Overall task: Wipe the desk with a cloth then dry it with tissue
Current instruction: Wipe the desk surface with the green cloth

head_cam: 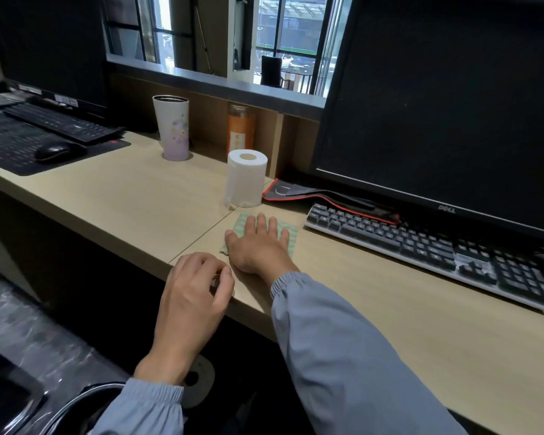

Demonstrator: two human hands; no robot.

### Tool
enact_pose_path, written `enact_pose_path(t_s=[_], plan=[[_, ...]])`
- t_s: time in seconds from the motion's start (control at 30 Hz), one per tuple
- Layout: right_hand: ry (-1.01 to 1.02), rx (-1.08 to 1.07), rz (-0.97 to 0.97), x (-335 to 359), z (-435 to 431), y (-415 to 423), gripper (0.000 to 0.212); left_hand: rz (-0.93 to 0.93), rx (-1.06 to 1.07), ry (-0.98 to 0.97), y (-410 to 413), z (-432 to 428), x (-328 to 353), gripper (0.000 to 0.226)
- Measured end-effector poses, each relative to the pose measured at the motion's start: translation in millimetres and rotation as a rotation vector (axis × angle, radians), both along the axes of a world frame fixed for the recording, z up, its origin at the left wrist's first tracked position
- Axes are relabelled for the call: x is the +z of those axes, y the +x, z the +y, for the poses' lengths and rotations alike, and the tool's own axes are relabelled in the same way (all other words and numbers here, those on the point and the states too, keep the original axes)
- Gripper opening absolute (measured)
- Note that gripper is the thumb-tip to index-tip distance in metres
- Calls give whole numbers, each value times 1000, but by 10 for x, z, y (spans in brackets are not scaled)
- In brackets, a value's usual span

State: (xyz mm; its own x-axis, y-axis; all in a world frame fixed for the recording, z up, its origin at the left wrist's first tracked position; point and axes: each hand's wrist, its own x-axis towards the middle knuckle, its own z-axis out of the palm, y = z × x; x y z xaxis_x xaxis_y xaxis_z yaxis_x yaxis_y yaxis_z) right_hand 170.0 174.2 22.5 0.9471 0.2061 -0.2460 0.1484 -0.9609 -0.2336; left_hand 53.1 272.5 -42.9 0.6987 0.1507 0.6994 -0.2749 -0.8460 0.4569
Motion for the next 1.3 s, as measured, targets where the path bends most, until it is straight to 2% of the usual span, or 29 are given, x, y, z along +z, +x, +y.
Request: enact_pose_path(t_s=[0.27, 0.47, 0.8, 1.0, 1.1, 1.3], plan=[[9, -67, -32, -33, -717, -105, 74, 49, -109, -24, 6, -426, 134, 23], [17, -89, -55, -39, -1355, -323, 73, 50, -210, 14, 8, -854, 162, 18], [-24, -213, -100, -59, -2859, -881, 72, 81, -394, 173, 24, -1751, 246, 7], [-66, -353, -113, -69, -3812, -1223, 73, 85, -558, 259, -134, -2357, 313, 15], [-88, -429, -109, -65, -4251, -1388, 73, 91, -626, 294, -231, -2691, 309, 28], [-114, -457, -73, -21, -4743, -1539, 71, 136, -702, 362, -443, -3210, 258, 39]])
